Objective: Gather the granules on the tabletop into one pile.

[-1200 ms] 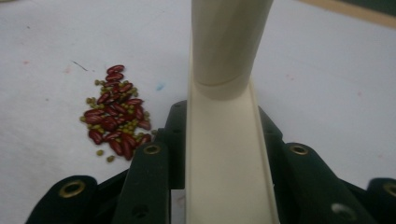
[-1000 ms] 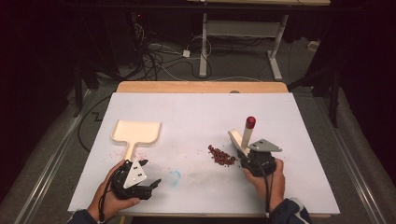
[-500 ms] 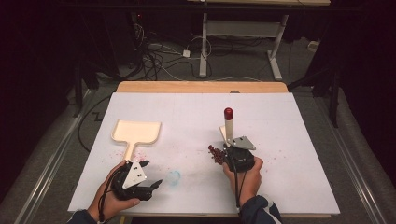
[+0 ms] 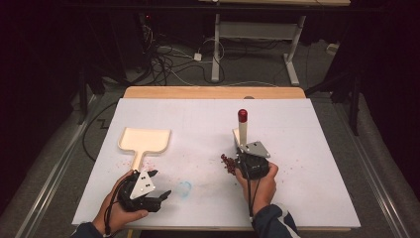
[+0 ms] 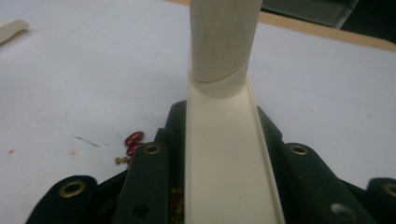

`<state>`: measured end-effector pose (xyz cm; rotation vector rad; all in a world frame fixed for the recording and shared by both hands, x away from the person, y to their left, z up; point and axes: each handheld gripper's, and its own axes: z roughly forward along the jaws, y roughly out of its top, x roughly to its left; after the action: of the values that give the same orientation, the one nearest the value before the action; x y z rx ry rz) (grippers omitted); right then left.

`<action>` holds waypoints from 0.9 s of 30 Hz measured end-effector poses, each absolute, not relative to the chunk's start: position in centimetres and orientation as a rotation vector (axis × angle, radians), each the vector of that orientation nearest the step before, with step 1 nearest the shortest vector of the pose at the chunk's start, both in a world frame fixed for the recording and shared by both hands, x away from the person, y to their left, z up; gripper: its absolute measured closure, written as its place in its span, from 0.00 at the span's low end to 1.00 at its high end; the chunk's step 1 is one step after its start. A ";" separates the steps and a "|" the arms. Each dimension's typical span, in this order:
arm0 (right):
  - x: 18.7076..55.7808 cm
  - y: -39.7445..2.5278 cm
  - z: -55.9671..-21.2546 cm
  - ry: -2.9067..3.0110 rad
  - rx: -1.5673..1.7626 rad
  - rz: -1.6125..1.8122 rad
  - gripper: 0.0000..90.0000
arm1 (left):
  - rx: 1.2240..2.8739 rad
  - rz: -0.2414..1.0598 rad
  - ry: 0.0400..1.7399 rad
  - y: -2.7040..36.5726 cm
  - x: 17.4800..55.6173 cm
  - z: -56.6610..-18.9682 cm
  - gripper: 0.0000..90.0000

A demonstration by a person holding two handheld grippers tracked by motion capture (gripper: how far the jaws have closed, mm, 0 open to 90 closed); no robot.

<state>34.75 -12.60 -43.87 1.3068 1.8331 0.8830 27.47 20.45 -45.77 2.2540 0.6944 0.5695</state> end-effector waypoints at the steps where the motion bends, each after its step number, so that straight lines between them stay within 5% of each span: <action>1: 34.8 -13.0 -43.7 1.825 1.306 0.885 0.75 | 2.251 0.581 0.691 20.5 27.5 -45.7 0.26; 10: 34.3 -16.5 -41.9 1.872 1.244 0.944 0.75 | 2.264 0.592 0.700 20.4 27.6 -45.9 0.26; 27: 30.1 -18.9 -42.9 2.458 0.496 1.503 0.75 | 2.284 0.603 0.713 20.4 27.6 -46.2 0.26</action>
<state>30.07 -18.91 -42.93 0.4959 2.4579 1.5034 27.62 20.37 -46.17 2.2845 0.7131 0.6033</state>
